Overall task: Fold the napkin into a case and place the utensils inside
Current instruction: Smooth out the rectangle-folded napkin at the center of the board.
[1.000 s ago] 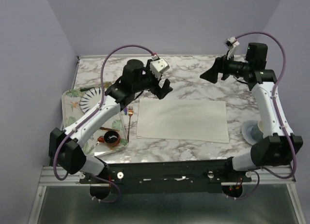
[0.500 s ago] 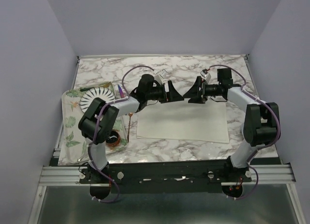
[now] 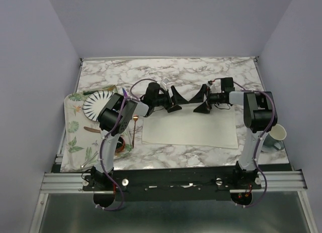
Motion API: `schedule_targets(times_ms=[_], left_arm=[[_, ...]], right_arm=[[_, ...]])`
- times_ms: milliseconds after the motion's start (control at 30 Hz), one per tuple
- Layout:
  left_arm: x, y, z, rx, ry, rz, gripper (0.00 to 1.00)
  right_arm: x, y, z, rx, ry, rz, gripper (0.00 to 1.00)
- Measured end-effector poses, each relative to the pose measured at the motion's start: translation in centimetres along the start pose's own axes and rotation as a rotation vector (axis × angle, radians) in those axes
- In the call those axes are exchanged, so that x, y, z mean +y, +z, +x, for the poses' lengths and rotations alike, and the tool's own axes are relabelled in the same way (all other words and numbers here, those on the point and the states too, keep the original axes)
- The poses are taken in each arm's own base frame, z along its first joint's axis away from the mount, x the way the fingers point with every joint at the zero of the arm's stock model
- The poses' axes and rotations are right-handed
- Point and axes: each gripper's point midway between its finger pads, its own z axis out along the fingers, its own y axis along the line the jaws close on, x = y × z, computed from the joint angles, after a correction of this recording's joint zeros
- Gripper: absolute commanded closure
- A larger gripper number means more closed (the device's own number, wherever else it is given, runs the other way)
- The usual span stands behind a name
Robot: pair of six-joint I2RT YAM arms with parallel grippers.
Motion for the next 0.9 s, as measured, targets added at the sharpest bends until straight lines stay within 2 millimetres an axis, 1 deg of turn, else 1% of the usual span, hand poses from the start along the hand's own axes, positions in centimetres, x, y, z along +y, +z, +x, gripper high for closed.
schedule_targets(times_ms=[67, 100, 267, 300, 367, 533, 600, 700, 800, 900], left_arm=[[0.8, -0.3, -0.5, -0.004, -0.017, -0.006, 0.01], [1.0, -0.6, -0.9, -0.007, -0.02, -0.003, 0.01], [2.4, -2.7, -3.9, -0.058, -0.03, -0.006, 0.01], [2.5, -3.0, -4.0, -0.057, -0.032, -0.003, 0.01], [3.3, -4.4, -5.1, -0.077, -0.04, -0.001, 0.01], [4.3, -6.6, -6.2, -0.099, -0.042, -0.007, 0.01], [4.6, -7.3, -6.7, -0.107, -0.039, -0.008, 0.01], [4.9, -7.9, -7.1, -0.112, -0.028, -0.007, 0.01], [5.0, -8.0, -7.2, -0.109, -0.015, -0.005, 0.01], [5.0, -8.1, -7.1, -0.103, 0.0, -0.003, 0.01]], right_arm=[[-1.2, 0.0, 0.0, 0.001, 0.042, 0.008, 0.0], [-1.5, -0.1, -0.1, 0.002, 0.059, 0.004, 0.0], [-2.1, -0.9, -0.5, -0.013, 0.097, -0.004, 0.0], [-2.1, -1.0, -0.4, -0.013, 0.098, -0.004, 0.0], [-2.1, -1.0, -0.4, -0.013, 0.1, -0.004, 0.0], [-2.4, -1.4, -0.6, -0.018, 0.119, -0.01, 0.0], [-2.4, -1.5, -0.6, -0.019, 0.124, -0.011, 0.0], [-2.4, -1.6, -0.6, -0.019, 0.124, -0.012, 0.0], [-2.4, -1.8, -0.6, -0.019, 0.136, -0.01, 0.0], [-2.7, -2.6, -1.0, -0.033, 0.161, -0.01, 0.0]])
